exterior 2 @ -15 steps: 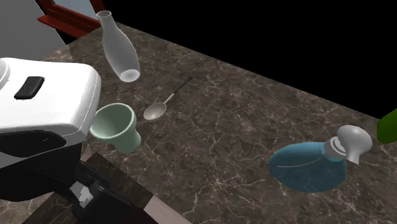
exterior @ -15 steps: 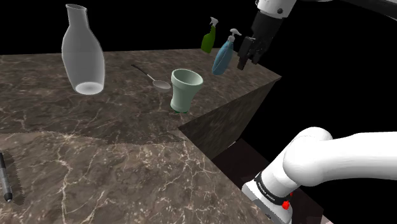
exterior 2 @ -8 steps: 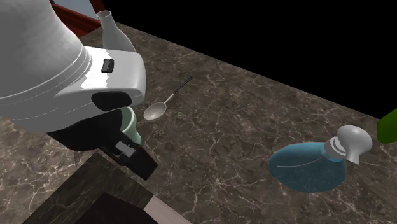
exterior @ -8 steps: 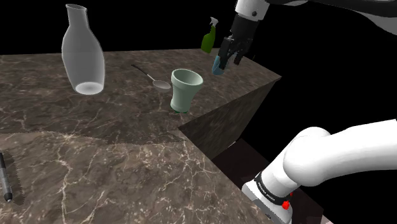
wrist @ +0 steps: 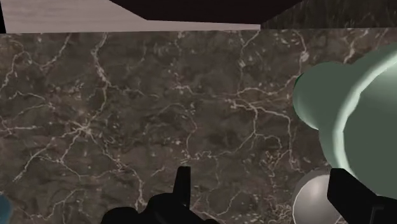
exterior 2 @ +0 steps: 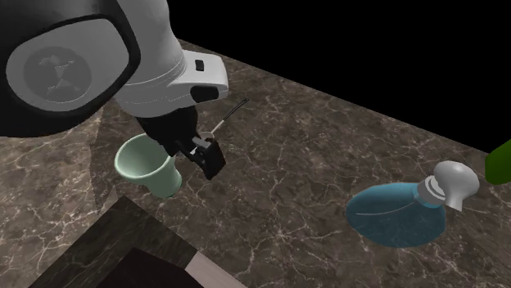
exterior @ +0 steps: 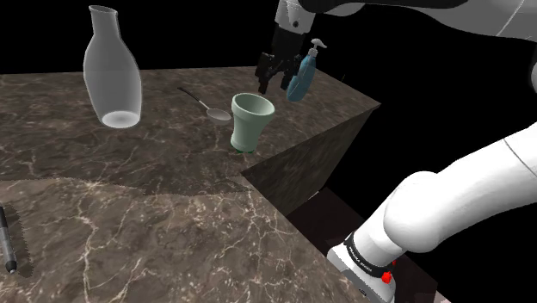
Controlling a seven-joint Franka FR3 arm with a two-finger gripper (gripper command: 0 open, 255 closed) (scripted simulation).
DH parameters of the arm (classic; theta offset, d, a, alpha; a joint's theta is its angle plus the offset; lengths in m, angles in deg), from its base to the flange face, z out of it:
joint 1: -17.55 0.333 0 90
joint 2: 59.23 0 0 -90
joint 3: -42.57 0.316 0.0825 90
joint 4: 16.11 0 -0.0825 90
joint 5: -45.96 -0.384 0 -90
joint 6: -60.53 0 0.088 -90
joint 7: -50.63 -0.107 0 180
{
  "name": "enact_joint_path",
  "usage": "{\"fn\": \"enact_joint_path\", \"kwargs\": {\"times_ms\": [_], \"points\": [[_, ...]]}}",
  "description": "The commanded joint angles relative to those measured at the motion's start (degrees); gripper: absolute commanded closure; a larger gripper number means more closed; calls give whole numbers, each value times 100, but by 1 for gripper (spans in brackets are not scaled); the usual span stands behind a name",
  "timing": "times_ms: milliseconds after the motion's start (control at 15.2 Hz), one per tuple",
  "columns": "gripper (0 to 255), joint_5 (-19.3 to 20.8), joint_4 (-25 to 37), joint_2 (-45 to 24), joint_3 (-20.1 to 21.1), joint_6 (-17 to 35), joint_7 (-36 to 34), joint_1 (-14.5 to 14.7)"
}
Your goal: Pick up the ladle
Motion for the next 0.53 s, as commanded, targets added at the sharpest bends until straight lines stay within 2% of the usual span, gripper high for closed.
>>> {"fn": "enact_joint_path", "kwargs": {"times_ms": [0, 462], "points": [[0, -62, 233, -418, 46, 176, -61, 28], [0, -210, 1356, -1903, 176, 511, -230, 133]]}}
